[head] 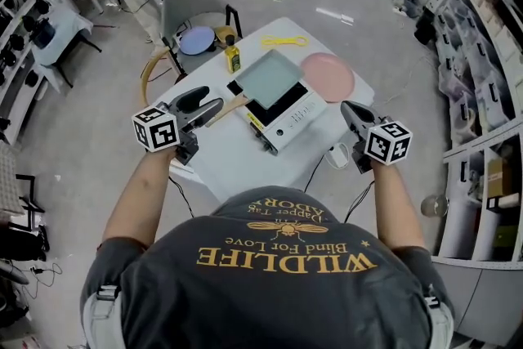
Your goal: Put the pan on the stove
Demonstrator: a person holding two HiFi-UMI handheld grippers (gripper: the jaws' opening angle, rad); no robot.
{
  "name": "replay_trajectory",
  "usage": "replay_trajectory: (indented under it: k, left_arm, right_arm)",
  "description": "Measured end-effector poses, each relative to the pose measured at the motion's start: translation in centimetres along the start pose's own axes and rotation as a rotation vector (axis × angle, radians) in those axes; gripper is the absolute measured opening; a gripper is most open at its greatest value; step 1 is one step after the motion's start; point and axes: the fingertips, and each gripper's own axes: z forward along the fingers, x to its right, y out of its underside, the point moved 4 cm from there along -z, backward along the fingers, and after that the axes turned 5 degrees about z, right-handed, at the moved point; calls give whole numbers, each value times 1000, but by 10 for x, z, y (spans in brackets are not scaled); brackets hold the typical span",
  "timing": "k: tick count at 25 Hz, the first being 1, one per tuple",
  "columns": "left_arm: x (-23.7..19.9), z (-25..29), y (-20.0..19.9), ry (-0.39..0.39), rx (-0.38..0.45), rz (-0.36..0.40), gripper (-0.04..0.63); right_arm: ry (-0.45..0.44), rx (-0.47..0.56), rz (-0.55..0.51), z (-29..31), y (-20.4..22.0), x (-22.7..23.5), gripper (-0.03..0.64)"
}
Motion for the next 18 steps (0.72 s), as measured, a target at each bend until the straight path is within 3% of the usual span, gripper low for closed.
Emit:
replay_trajectory:
  k: [4, 8, 14, 18]
  left_arm:
    - [28, 19, -20, 19, 51, 63, 263]
    - [48, 35, -38, 21, 97, 109, 189]
    - [75, 55, -52, 25, 109, 199, 76]
    - [86, 62, -55, 15, 114, 217, -2]
  right_arm:
    - [0, 25, -14, -6, -14, -5, 0]
    - [1, 55, -25, -12, -30, -11, 0]
    - [-5, 103, -52, -18, -55, -26, 0]
    - [-8, 128, -59, -22, -66, -34, 0]
